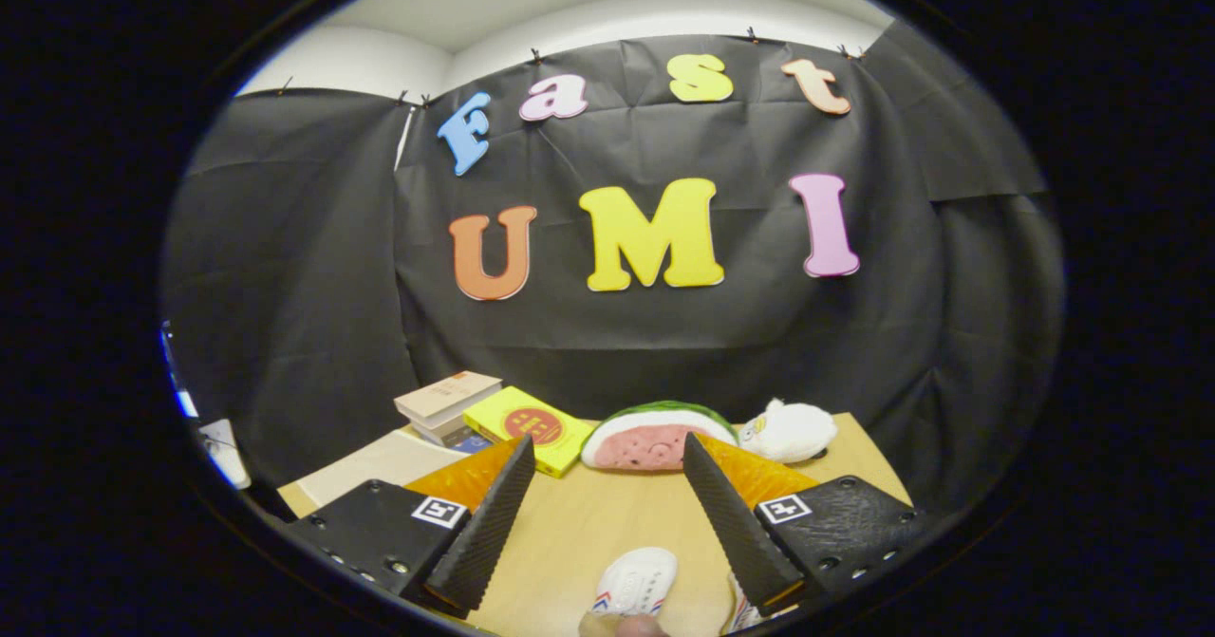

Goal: Open the storage box then place both shoes into the box .Put the left shoe in first, then the right shoe, with the right side of both shoes facing outward in a uniform manner.

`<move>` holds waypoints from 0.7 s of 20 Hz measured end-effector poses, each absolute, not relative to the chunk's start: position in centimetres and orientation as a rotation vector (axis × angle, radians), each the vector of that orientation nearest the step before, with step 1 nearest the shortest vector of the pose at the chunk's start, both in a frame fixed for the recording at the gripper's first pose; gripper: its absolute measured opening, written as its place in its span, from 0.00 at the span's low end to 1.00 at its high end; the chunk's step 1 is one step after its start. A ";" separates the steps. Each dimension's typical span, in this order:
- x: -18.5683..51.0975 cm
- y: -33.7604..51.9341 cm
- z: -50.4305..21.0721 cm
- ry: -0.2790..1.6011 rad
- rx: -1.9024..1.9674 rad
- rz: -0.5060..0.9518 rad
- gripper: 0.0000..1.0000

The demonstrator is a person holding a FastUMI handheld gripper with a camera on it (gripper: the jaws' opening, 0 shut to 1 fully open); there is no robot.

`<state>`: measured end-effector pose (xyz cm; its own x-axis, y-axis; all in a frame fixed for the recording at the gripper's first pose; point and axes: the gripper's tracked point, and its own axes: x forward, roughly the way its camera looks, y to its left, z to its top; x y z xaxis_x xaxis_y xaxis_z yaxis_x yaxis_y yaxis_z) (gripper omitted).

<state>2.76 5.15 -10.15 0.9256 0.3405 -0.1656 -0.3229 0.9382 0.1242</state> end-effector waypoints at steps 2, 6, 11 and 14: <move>1.6 7.4 -11.3 0.221 0.120 0.369 0.95; -0.3 12.7 -13.8 0.273 0.166 0.428 0.95; -1.8 19.3 -20.7 0.466 0.255 0.494 0.95; -1.5 21.8 -24.3 0.571 0.270 0.519 0.95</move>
